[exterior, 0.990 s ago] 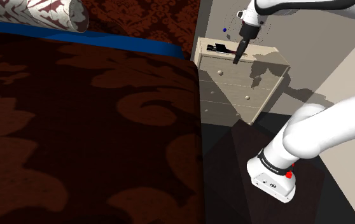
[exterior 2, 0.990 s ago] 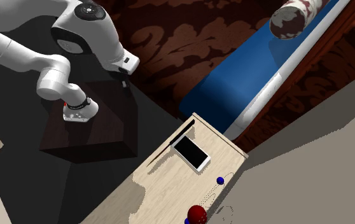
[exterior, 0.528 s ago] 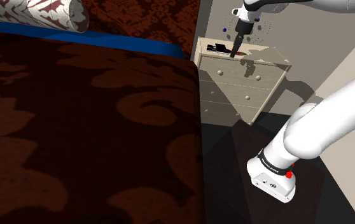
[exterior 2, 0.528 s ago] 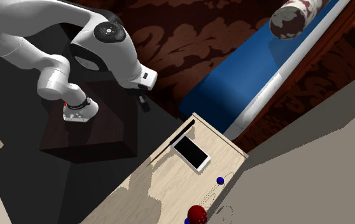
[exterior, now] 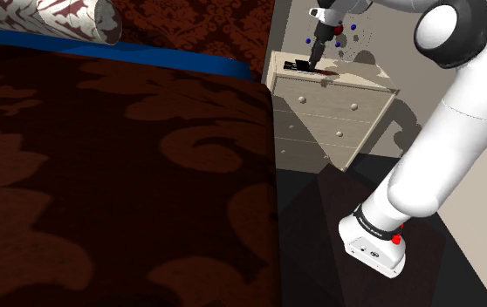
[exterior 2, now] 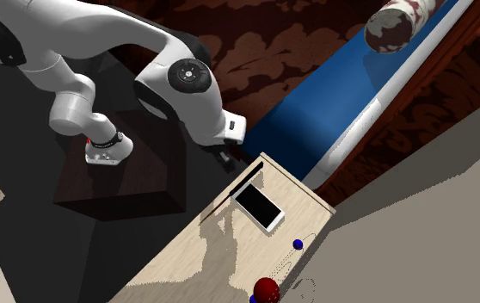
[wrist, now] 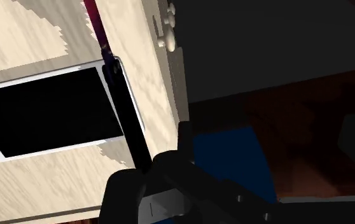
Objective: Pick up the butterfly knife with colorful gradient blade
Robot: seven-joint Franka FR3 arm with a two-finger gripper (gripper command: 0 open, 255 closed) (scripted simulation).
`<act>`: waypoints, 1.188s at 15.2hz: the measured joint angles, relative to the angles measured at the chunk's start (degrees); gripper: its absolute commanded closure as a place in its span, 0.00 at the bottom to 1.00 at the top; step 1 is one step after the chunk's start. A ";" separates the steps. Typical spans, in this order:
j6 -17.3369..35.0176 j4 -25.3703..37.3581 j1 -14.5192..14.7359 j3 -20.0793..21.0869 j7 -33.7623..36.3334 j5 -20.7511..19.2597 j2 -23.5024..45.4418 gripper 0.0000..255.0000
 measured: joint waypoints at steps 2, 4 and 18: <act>-1.36 6.03 -1.98 -0.07 -4.23 3.65 5.80 0.00; -3.54 13.51 -4.96 0.37 -8.22 7.37 12.19 0.00; -2.31 20.81 -9.38 2.38 -13.99 12.49 21.78 1.00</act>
